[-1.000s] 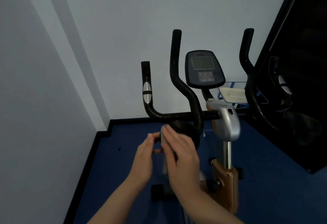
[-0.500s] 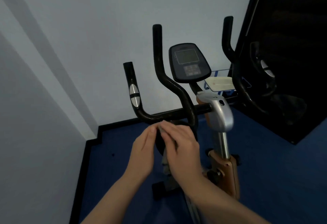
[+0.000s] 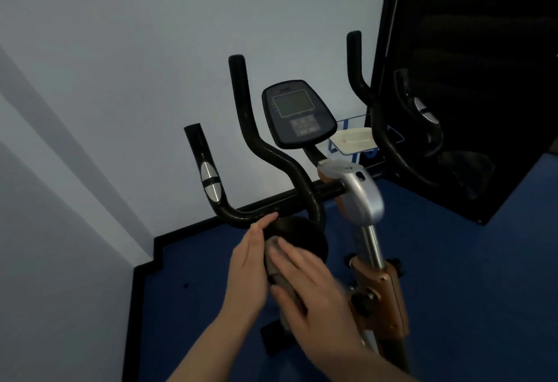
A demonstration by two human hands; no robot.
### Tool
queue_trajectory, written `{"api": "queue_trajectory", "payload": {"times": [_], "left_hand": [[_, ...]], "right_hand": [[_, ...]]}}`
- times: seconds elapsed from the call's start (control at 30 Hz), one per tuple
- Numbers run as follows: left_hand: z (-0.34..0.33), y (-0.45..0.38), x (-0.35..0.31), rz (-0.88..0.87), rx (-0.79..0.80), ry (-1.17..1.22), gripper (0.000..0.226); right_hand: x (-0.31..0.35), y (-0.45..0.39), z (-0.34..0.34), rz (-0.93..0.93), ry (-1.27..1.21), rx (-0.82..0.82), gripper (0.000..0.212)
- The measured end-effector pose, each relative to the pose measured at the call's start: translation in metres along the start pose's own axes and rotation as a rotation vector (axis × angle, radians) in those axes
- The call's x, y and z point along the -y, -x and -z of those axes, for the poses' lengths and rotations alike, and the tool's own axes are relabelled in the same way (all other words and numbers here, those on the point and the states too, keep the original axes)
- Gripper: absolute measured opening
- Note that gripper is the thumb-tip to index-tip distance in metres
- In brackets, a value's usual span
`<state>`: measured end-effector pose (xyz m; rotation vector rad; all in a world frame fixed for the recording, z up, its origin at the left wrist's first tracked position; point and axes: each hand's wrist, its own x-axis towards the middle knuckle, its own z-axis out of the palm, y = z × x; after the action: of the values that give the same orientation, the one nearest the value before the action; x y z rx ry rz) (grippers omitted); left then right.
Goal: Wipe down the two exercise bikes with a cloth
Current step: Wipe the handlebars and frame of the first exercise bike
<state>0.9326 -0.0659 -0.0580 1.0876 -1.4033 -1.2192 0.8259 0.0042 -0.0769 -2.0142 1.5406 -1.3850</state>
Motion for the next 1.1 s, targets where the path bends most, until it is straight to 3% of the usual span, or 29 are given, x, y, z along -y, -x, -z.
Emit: {"api": "queue_trajectory", "payload": {"times": [0.23,0.4,0.6,0.7,0.9,1.1], "left_hand": [[-0.005,-0.012,-0.005,0.009,-0.047,-0.270,0.026],[-0.015,-0.011,-0.004,-0.033,-0.158,-0.427,0.028],[-0.014,-0.004,0.001,-0.032,-0.190,-0.372,0.028],[-0.016,-0.004,0.001,-0.039,-0.222,-0.399,0.025],[-0.015,-0.001,0.002,-0.010,-0.233,-0.424,0.026],[-0.016,-0.003,0.003,-0.038,-0.234,-0.423,0.026]], "right_hand": [[-0.003,-0.039,0.049,0.042,0.016,-0.347,0.034],[-0.013,-0.049,0.029,-0.127,0.049,-0.056,0.036],[-0.024,-0.034,0.042,0.009,0.115,0.015,0.041],[-0.021,-0.066,0.043,-0.081,0.017,0.117,0.034],[-0.019,-0.047,0.049,-0.146,0.021,0.069,0.043],[-0.021,-0.075,0.032,-0.175,0.076,0.125,0.037]]}}
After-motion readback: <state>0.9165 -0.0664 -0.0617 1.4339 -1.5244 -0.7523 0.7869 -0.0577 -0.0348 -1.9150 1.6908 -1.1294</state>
